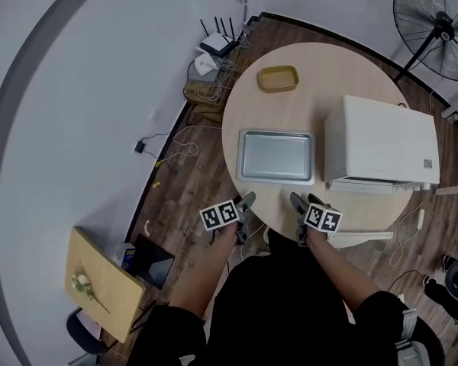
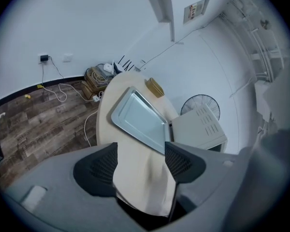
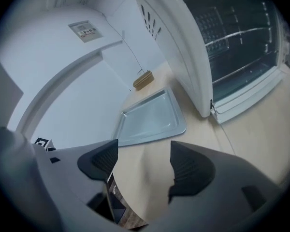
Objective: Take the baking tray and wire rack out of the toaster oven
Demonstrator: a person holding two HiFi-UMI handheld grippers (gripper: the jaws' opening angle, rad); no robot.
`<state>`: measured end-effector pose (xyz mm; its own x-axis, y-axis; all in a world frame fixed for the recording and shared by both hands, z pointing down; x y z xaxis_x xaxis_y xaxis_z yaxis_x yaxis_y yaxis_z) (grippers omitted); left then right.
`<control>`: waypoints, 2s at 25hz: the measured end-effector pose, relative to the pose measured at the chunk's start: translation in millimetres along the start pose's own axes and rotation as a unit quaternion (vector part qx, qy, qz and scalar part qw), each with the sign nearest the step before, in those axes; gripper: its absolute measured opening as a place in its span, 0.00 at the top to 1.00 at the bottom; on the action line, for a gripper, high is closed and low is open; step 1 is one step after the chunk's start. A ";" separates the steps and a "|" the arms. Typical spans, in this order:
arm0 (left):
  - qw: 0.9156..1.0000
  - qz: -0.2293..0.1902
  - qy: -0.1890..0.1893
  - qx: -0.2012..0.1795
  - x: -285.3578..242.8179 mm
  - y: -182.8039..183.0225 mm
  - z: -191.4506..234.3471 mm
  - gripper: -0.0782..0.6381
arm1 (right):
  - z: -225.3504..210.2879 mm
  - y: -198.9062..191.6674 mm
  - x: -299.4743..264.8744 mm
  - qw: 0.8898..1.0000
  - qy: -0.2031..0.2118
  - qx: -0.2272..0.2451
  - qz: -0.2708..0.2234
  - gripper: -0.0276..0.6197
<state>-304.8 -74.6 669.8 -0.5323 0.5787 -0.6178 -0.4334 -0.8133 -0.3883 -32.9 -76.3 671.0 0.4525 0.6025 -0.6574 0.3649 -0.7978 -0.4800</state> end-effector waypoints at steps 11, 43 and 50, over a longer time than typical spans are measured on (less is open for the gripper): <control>0.982 -0.136 -0.039 -0.123 125.4 -72.4 -54.9 0.49 | 39.3 -47.0 115.9 0.993 0.041 0.053 -0.093 0.56; 0.939 -0.190 -0.066 -0.279 114.3 -191.9 -246.8 0.87 | -87.1 -2.1 333.0 0.963 -0.013 0.160 -0.216 0.95; 0.940 -0.197 -0.036 -0.276 47.7 -226.5 -322.2 0.87 | -175.0 40.7 364.4 0.965 0.000 0.156 -0.212 0.95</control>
<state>2.3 117.6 507.9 -0.4659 0.8281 -0.3116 -0.1750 -0.4315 -0.8850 289.4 114.8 513.5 0.3154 0.8766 -0.3635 0.2543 -0.4471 -0.8576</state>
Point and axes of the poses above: the fingertips, and each gripper's own axes: x backward along the fingers, z to its left, y out of its top, the point moved 7 cm from there along x, backward along the fingers, and after that the axes turned 2 degrees about -x, right-handed, at the moved point
